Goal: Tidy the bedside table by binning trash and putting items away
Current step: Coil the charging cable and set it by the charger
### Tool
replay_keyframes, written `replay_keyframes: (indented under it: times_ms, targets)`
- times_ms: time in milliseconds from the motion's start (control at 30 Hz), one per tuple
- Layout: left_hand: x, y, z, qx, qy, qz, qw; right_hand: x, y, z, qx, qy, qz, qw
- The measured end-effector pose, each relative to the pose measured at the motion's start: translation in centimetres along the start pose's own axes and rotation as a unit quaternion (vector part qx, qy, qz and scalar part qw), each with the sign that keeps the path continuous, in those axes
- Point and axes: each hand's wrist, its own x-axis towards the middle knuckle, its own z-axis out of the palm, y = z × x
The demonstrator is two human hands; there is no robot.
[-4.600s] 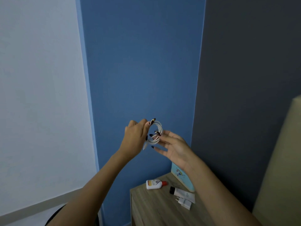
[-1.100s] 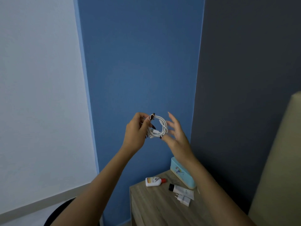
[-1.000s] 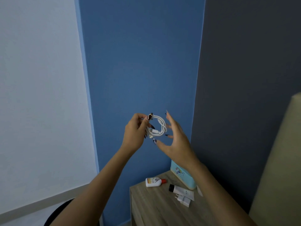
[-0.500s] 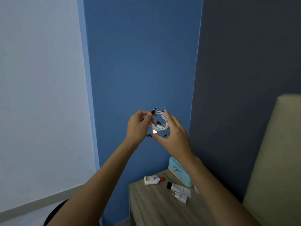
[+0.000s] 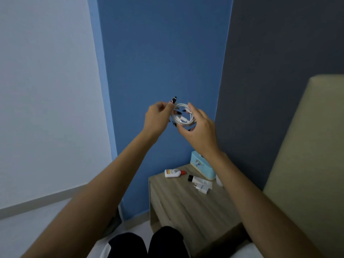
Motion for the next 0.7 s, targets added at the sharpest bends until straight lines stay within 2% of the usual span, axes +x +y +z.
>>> replay_keyframes:
  times_ms: [233,400,533,700]
  targets:
    - [0.7,-3.9,0.9,0.003,0.016,-0.029,0.999,-1.5,3.5,1.6,0.034,-0.006,0.053,0.998]
    - [3.1,-12.7,4.1,0.031,-0.026,-0.058,0.998,-1.7,10.6,3.2,0.012,0.014,0.142,0.99]
    - [4.7,-22.1,8.9,0.139,-0.138,-0.051,0.979,-2.5,18.0,4.7,-0.032,0.011,0.219,0.975]
    - [4.5,-32.2,15.9,0.261,-0.336,0.033,0.905,-5.0,26.5,6.8,-0.096,-0.029,0.286,0.953]
